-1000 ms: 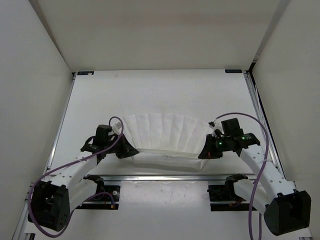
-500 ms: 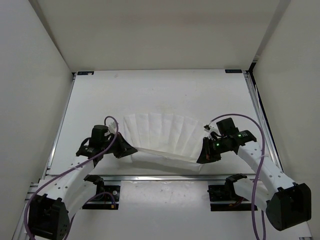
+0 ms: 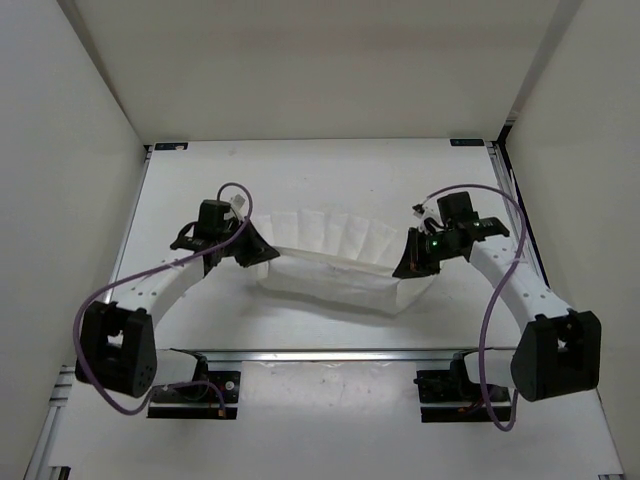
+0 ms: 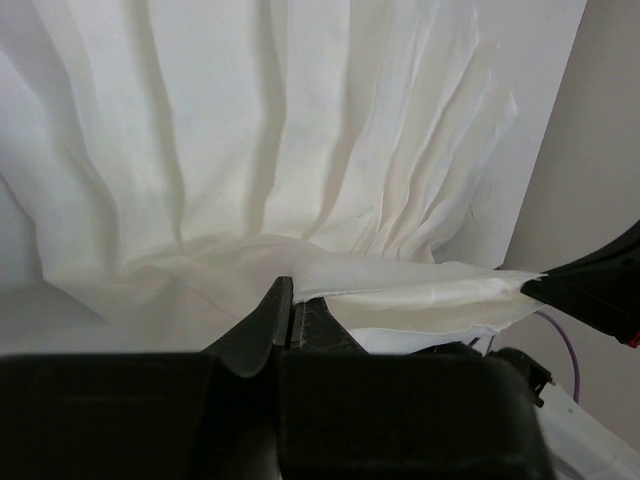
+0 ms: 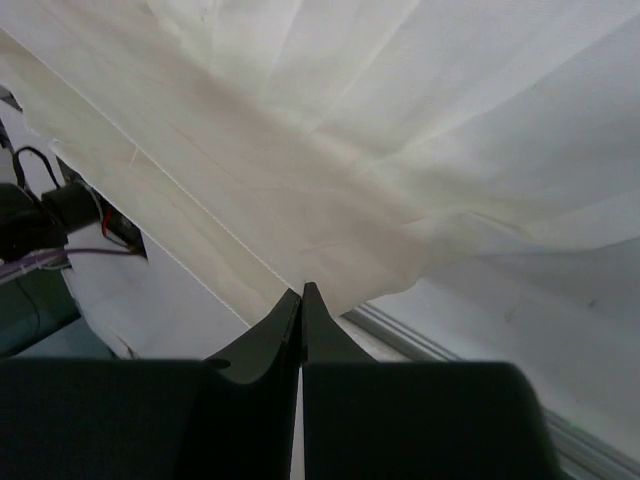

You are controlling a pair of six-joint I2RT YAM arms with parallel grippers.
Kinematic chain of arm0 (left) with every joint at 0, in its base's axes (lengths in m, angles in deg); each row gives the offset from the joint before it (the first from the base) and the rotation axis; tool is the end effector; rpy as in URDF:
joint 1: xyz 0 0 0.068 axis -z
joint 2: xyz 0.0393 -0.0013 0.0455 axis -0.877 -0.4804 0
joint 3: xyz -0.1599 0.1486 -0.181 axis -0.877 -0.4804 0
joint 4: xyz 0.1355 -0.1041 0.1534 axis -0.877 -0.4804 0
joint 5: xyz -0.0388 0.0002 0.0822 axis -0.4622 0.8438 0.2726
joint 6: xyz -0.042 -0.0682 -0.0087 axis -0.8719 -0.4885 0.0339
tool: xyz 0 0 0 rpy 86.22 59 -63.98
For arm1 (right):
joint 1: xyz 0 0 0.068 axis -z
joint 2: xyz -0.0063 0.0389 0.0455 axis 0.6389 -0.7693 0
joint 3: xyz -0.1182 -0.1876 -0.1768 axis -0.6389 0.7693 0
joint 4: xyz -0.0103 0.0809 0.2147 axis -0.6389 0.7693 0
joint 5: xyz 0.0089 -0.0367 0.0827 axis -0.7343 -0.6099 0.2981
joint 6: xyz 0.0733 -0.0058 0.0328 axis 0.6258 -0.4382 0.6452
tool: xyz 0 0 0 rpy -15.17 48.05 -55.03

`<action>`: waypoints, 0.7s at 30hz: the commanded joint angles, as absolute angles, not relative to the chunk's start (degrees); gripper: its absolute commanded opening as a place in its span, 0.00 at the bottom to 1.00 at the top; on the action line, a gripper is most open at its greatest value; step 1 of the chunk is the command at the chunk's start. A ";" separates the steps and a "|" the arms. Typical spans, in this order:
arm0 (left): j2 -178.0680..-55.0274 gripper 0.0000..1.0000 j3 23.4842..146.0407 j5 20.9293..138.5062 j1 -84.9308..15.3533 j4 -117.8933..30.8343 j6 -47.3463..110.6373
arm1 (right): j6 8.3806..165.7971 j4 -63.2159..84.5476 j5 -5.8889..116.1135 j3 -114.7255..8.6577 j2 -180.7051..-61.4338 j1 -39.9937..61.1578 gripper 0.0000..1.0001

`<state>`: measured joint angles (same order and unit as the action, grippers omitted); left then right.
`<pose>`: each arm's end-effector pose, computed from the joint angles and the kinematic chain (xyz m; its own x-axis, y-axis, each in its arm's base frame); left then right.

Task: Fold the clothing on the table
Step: Fold the skirt

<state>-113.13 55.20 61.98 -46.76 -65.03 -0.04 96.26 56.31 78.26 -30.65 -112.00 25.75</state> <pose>0.2227 -0.0894 0.2213 -0.8764 -0.4093 -0.2539 -0.1313 0.7101 -0.6918 0.1956 0.0853 0.2429 -0.9604 0.0051 -0.2785 -0.1587 0.8115 0.5624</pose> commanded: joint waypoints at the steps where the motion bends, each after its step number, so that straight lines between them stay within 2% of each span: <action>1: -118.02 0.00 60.92 66.00 -47.75 -60.49 2.18 | 93.90 53.40 75.25 -35.57 -114.51 27.84 0.00; 6: -127.79 0.00 68.48 65.83 -47.49 -58.20 2.97 | 93.46 49.45 75.42 -38.13 -119.26 30.48 0.00; 10: -126.32 0.00 68.50 65.30 -48.28 -58.81 3.06 | 92.32 51.99 75.33 -40.42 -119.27 28.91 0.00; 16: -111.39 0.00 61.13 68.89 -45.66 -67.76 4.11 | 95.56 54.98 74.19 -32.69 -108.38 21.28 0.00; 21: -94.17 0.00 58.30 71.27 -43.18 -73.84 0.52 | 103.19 60.68 70.59 -28.38 -96.00 13.26 0.00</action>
